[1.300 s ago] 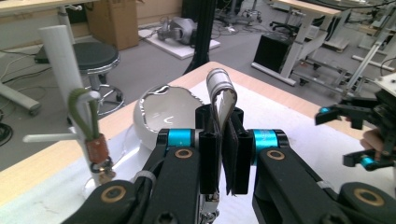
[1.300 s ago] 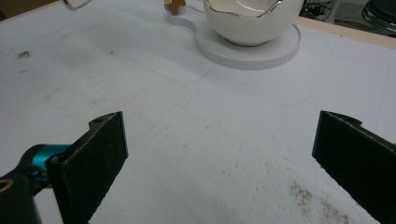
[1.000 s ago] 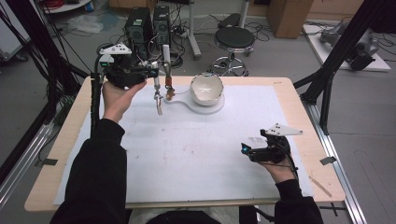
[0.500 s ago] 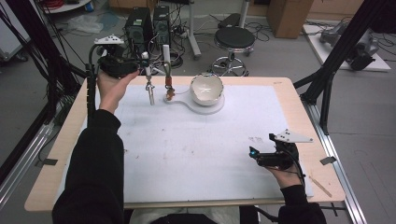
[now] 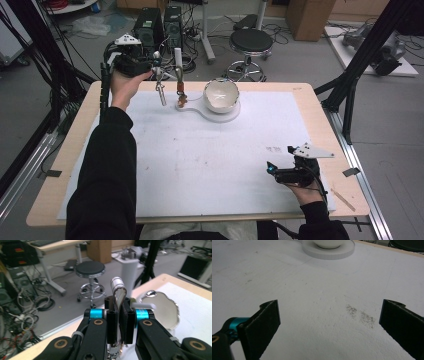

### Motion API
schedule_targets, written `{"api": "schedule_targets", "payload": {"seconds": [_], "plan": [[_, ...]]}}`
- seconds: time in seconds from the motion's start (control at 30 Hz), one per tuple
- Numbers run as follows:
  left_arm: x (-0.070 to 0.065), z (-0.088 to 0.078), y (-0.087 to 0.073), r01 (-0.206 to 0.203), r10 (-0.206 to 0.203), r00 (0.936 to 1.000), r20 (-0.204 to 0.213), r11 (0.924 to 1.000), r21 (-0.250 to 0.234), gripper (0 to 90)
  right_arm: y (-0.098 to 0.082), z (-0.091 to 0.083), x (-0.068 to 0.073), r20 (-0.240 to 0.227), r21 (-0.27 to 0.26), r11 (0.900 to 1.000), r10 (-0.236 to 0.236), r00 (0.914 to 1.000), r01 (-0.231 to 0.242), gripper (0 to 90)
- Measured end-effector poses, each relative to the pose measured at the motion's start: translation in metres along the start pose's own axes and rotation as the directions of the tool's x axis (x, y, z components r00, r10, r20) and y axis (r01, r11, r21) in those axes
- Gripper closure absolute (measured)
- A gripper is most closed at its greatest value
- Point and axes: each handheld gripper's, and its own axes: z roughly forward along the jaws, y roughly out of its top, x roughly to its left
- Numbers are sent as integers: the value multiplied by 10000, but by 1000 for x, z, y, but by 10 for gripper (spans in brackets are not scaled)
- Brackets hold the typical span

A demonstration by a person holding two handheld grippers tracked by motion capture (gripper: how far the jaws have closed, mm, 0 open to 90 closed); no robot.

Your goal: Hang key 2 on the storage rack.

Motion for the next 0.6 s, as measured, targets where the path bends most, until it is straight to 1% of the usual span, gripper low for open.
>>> {"api": "schedule_targets", "payload": {"seconds": [0.07, 0.2, 0.23, 0.27, 0.3, 0.33, 0.37, 0.4, 0.47, 0.5, 0.53, 0.6], "plan": [[3, 3, 3, 36, -36, 9998, -186, 10000, -31, 854, 0, 0, 0, 12, -34, 10000, -58, 10000, 58, 25], [9, 8, 8, 312, -324, 9980, -536, 9993, -223, 854, -2, 0, 0, -35, 37, 10000, -8, 10000, 8, 25], [11, 9, 10, 415, -435, 9965, -720, 9987, -293, 855, -3, 0, 0, -27, 32, 10000, -10, 10000, 10, 25], [12, 10, 11, 463, -488, 9956, -801, 9984, -321, 855, -3, 0, 0, -27, 32, 10000, -10, 10000, 10, 25], [13, 10, 13, 508, -555, 9933, -1012, 9976, -480, 855, -3, -1, 0, -16, 24, 10000, 10, 10000, -10, 25], [14, 10, 14, 581, -641, 9919, -1099, 9967, -574, 855, -3, -1, 1, -46, 27, 10000, 64, 10000, -64, 25], [16, 11, 16, 753, -832, 9896, -1170, 9947, -703, 855, -3, -1, 1, -51, 28, 10000, 74, 10000, -74, 25], [16, 12, 17, 786, -874, 9887, -1215, 9941, -749, 856, -3, -1, 0, -26, -5, 10000, 47, 10000, -47, 25], [16, 15, 19, 666, -764, 9881, -1338, 9949, -764, 855, -3, -1, 1, -48, 29, 10000, 77, 10000, -77, 25], [16, 17, 21, 470, -568, 9866, -1528, 9967, -668, 855, -3, -1, 1, -60, 10, 10000, 49, 10000, -49, 25], [15, 19, 21, 378, -474, 9857, -1617, 9973, -623, 855, -3, 0, 1, -61, 4, 10000, 16, 10000, -16, 25], [14, 22, 22, 307, -420, 9827, -1801, 9974, -651, 855, -3, 0, 2, -74, 13, 10000, 13, 10000, -12, 25]]}}
